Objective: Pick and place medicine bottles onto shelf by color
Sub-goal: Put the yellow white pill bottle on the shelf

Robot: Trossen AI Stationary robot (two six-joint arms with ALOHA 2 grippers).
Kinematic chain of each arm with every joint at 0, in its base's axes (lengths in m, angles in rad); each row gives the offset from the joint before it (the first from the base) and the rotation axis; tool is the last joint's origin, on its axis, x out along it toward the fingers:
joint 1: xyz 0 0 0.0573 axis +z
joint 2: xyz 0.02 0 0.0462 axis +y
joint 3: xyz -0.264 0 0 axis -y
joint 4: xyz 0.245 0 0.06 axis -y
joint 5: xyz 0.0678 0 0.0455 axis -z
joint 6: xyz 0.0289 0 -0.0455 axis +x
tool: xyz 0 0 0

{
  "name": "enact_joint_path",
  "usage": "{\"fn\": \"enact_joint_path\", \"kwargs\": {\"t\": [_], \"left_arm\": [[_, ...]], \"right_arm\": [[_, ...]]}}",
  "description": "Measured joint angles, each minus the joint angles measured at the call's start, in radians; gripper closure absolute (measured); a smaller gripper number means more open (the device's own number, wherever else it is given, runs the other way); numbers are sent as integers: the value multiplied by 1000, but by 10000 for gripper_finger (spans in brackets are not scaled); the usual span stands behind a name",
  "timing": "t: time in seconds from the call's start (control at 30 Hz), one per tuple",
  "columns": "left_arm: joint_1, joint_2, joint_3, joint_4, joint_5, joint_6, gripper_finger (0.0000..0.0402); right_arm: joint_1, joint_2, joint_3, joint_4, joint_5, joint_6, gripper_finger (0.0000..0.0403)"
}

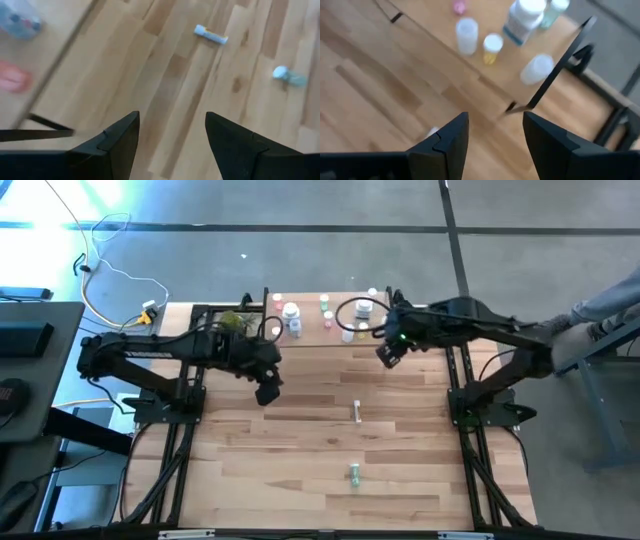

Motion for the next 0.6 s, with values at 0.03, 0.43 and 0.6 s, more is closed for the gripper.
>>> {"fn": "enact_joint_path", "kwargs": {"t": [0.03,0.43,0.6], "left_arm": [[-13,-3,-13,21,-1,-24,183],[-179,-6,-114,110,-134,-244,183],[-224,-6,-137,114,-152,-318,183]], "right_arm": [[7,-22,-34,18,-11,22,224],[77,-134,-359,297,-162,199,224],[84,-136,-479,480,-214,210,224]]}}
